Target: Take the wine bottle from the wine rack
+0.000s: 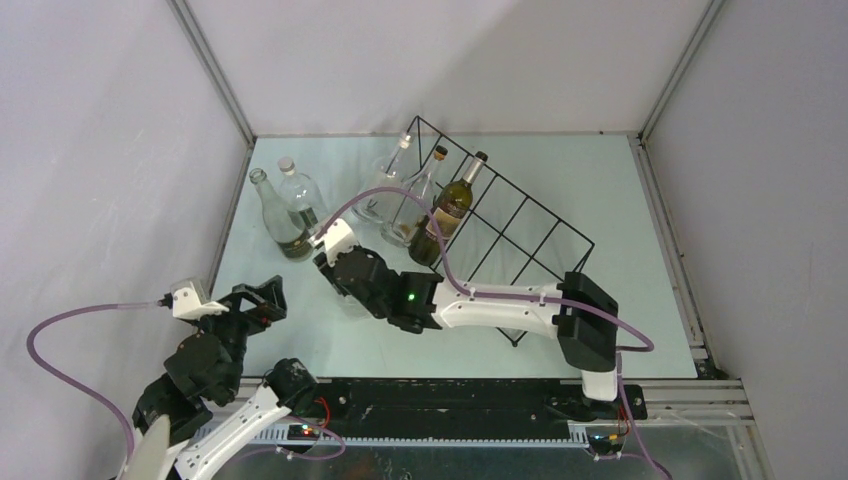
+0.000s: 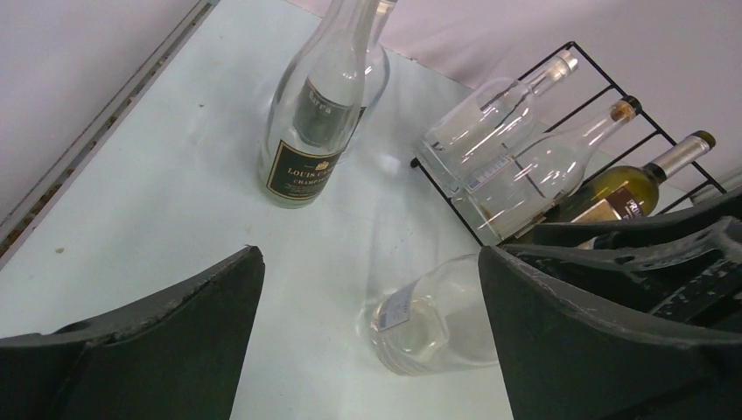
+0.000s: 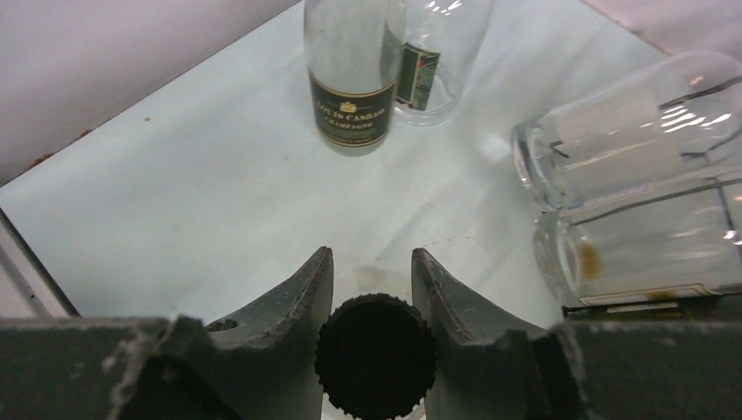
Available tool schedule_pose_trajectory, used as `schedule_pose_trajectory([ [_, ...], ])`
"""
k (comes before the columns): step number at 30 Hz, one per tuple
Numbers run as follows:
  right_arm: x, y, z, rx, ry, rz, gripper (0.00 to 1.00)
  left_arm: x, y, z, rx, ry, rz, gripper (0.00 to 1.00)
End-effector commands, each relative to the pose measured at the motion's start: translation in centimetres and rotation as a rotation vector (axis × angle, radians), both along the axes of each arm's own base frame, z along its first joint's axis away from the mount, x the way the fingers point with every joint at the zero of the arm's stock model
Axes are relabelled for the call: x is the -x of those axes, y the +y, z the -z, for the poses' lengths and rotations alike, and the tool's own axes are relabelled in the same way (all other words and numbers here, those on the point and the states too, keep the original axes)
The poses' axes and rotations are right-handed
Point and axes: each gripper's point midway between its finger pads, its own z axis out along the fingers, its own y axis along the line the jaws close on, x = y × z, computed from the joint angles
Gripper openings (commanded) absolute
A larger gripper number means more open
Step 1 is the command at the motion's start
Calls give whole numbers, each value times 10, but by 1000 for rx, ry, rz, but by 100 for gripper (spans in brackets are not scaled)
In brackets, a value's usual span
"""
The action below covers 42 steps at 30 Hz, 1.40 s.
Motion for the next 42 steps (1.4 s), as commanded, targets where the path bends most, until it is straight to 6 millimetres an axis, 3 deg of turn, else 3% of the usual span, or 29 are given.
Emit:
schedule_pose_trajectory([
  [1,-2,21,-78,-247,-37,-5,0,4,13,-7,50,-23,-57,100],
  [9,-5,31,-45,-226,16,-7,4,4,14,-6,47,-19,-61,99],
  [14,-8,34,-42,-229,46,0,33,4,13,-6,45,-20,-55,98],
  [17,-10,33,-38,-209,61,20,44,3,11,-6,45,-23,-44,98],
  [20,-11,33,-47,-213,79,26,60,3,9,-6,39,-21,-37,98],
  [26,-16,22,-39,-177,164,21,78,0,5,-5,16,-2,-34,98],
  [30,-16,12,-50,-163,136,18,85,0,6,-5,14,-1,-36,98],
  [33,-16,-1,-73,-164,100,31,88,0,6,-5,19,-6,-37,98],
  [42,-8,-63,-126,-187,50,148,90,0,4,-6,15,-7,-21,98],
])
